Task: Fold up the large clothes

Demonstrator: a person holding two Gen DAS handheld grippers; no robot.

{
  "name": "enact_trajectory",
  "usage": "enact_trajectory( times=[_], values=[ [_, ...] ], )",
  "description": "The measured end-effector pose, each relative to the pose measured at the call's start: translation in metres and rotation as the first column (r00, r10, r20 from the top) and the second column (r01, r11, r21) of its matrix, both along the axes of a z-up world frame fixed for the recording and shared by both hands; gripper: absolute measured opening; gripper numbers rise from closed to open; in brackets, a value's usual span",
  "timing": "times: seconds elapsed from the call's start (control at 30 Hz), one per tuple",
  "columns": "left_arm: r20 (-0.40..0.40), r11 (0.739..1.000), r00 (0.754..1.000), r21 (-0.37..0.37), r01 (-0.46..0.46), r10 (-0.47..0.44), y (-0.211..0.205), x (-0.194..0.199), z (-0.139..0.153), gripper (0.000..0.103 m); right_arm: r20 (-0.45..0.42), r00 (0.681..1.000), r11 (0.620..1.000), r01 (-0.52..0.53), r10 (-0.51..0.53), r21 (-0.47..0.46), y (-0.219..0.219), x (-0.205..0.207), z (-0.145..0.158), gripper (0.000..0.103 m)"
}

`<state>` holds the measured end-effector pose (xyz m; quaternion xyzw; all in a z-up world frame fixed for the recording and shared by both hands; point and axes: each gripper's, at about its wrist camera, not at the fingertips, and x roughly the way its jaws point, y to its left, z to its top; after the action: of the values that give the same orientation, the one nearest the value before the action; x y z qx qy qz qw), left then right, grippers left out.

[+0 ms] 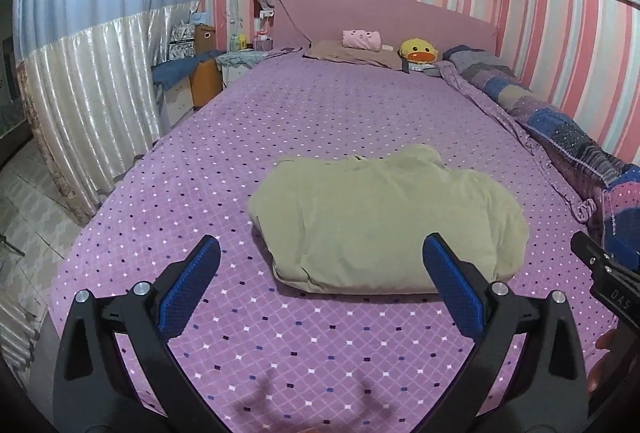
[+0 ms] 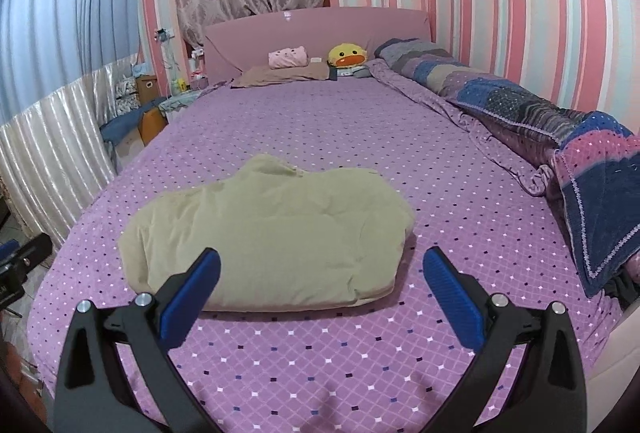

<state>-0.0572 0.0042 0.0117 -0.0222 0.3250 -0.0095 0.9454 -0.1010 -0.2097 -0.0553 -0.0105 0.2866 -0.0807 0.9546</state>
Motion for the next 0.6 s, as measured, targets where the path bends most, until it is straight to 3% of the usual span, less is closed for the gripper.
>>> enact_trajectory(
  times=[0.17, 0.6],
  values=[
    [0.003, 0.999, 1.0, 0.042, -0.008, 0.008, -0.003, -0.001, 0.004, 0.1, 0.006, 1.0, 1.0, 0.015, -0.015, 0.009, -0.001, 0.0, 0.005, 0.101],
    [0.026, 0.998, 1.0, 0.054, -0.014, 0.012, -0.001, -0.003, 0.011, 0.1, 0.012, 1.0, 1.0, -0.009, 0.009, -0.022, 0.012, -0.002, 0.004, 0.101]
  ],
)
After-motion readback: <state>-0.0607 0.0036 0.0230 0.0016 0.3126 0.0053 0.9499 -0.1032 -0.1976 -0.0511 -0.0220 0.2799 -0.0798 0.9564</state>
